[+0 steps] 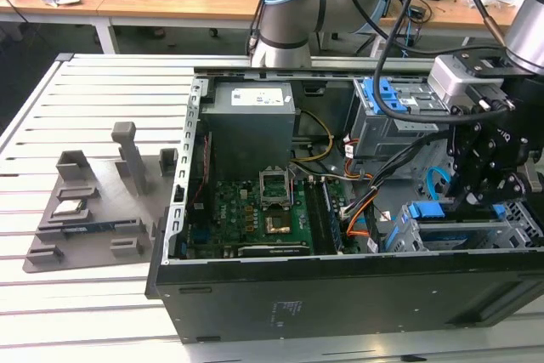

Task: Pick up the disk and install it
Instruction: 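Insert the second disk wire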

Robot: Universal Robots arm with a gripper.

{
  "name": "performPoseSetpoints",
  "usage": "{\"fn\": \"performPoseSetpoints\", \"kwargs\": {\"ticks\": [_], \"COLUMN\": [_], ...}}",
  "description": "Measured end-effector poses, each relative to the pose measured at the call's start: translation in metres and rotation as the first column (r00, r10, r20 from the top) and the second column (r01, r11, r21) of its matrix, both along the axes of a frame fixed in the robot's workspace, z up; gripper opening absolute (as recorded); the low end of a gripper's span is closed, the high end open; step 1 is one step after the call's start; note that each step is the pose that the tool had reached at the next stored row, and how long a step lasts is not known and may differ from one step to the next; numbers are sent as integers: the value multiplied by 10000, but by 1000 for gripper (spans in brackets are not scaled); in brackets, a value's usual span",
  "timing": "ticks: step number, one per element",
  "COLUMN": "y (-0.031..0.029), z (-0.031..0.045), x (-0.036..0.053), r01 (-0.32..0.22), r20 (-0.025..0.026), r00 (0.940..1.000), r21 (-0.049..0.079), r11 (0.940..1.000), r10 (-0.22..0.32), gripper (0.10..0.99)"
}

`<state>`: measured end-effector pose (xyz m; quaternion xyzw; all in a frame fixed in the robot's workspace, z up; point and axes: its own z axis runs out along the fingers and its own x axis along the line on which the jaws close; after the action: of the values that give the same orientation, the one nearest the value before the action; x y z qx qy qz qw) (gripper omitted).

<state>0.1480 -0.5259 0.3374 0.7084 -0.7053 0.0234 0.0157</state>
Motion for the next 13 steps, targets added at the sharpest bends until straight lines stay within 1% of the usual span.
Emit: {"fn": "performPoseSetpoints", "kwargs": {"ticks": [1,2,4,6,7,9,10,11,12,13], "y": [0,0,5,18,22,22,22,22,22,22], "z": [5,62,205,268,329,407,443,471,511,520], "x": [0,0,0,0,0,0,0,0,0,0], "r01": [-1,-3,-24,-44,-54,-62,-64,-65,-66,-66], "r20": [0,0,0,0,0,0,0,0,0,0], "r00": [10000,10000,10000,10000,10000,10000,10000,10000,10000,10000], "r21": [-2,4,3,5,6,4,5,4,5,5], "r11": [10000,10000,10000,10000,10000,10000,10000,10000,10000,10000], "r10": [1,3,24,44,54,62,64,65,66,66], "gripper": [298,298,298,298,282,153,153,106,106,106]}}
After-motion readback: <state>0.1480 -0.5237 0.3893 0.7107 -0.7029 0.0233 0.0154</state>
